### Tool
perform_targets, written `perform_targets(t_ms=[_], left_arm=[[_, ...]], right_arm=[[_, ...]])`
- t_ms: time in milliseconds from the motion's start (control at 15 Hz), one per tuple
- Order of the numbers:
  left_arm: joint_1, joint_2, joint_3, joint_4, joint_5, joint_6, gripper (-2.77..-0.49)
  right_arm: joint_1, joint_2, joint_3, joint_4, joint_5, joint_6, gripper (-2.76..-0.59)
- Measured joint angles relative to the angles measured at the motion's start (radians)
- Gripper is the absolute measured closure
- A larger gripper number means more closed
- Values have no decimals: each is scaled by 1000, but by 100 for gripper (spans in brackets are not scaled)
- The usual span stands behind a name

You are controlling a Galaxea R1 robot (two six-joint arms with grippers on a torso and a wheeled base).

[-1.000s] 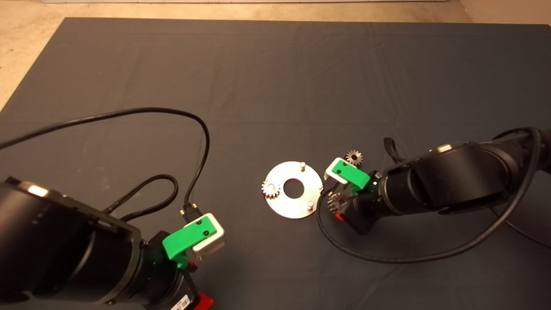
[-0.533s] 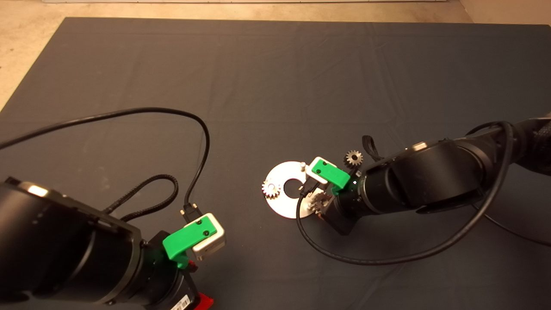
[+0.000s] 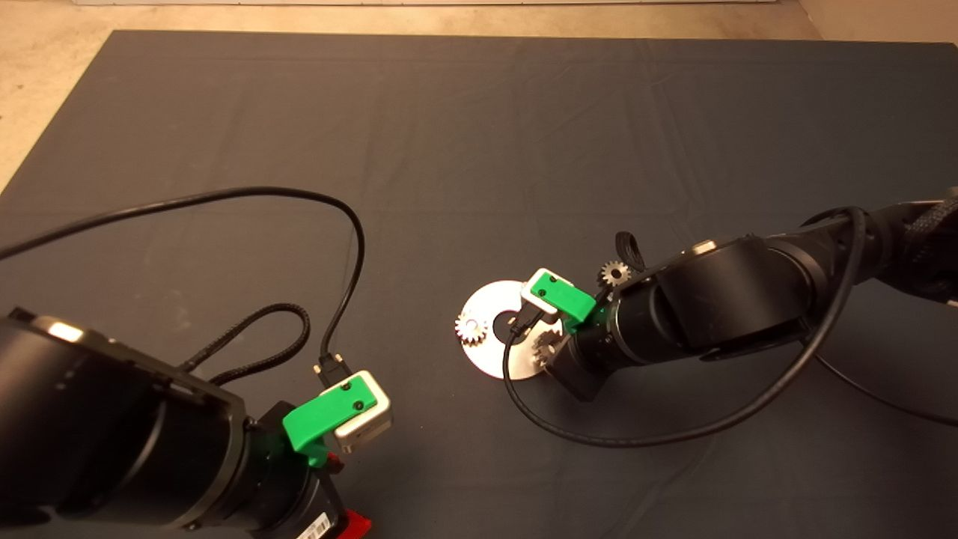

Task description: Install three planetary gears onto the carrier pins

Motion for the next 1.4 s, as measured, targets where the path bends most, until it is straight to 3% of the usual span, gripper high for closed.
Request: perform_targets(t_ms=[1400], left_arm=[[0,-16,0,0,-16,0,-133]], right_arm=[[-7,27,-51,3,0,-11,-89]])
